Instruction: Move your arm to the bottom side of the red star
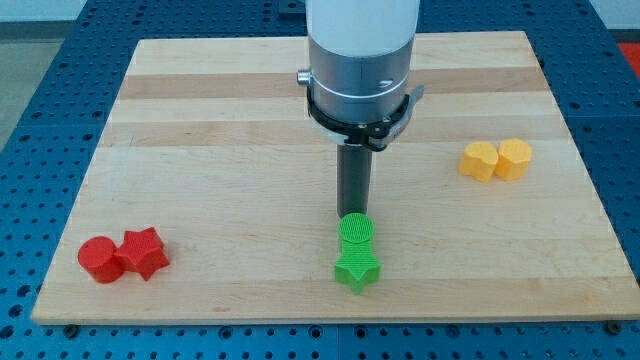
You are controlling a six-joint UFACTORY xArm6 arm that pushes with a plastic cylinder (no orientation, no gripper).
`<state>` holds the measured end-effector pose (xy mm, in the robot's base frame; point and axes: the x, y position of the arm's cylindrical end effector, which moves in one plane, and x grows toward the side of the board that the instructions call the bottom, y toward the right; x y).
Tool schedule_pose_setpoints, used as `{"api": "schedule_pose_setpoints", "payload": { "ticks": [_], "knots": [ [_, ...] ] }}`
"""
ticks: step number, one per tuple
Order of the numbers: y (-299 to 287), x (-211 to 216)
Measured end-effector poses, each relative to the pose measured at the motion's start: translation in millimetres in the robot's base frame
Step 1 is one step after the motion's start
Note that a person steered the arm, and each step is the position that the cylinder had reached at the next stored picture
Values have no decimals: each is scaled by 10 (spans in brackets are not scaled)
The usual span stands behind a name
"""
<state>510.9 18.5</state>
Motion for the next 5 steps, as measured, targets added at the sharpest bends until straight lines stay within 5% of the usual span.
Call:
{"api": "schedule_pose_setpoints", "payload": {
  "ticks": [2,4,5],
  "knots": [
    [-453,-309],
    [-1316,120],
    [-1290,121]
  ]
}}
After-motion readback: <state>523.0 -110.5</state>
